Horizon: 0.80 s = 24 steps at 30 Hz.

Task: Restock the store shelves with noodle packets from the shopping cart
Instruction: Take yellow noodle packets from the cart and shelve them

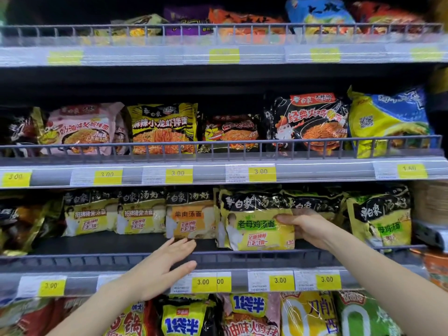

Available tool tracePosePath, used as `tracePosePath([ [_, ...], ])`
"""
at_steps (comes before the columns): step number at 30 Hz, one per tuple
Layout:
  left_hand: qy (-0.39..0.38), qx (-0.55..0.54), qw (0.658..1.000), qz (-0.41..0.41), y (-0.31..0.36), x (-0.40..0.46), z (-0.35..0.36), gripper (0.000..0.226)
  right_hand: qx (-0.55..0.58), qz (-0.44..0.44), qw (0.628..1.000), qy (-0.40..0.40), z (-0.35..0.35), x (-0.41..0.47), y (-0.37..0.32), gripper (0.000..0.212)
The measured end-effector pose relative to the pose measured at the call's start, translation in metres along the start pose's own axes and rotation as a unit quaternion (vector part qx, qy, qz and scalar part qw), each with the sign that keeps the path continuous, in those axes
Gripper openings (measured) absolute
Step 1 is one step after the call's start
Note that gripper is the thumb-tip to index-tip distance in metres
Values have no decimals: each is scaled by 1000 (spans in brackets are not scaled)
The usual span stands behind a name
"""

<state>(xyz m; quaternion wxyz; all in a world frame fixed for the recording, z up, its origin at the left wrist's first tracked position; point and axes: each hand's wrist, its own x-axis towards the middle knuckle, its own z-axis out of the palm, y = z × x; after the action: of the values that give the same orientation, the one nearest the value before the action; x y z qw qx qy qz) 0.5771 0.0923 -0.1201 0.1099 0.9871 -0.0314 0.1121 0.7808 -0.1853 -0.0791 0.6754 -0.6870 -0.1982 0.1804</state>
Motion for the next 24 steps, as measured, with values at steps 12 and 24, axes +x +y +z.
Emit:
tracePosePath([
  [12,8,-4,1000,8,-1,2,3,92,-78,25,997,16,1,3,5,42],
  [24,-58,-3,998,-38,0,4,-2,82,-456,-17,874,164,26,-38,-8,50],
])
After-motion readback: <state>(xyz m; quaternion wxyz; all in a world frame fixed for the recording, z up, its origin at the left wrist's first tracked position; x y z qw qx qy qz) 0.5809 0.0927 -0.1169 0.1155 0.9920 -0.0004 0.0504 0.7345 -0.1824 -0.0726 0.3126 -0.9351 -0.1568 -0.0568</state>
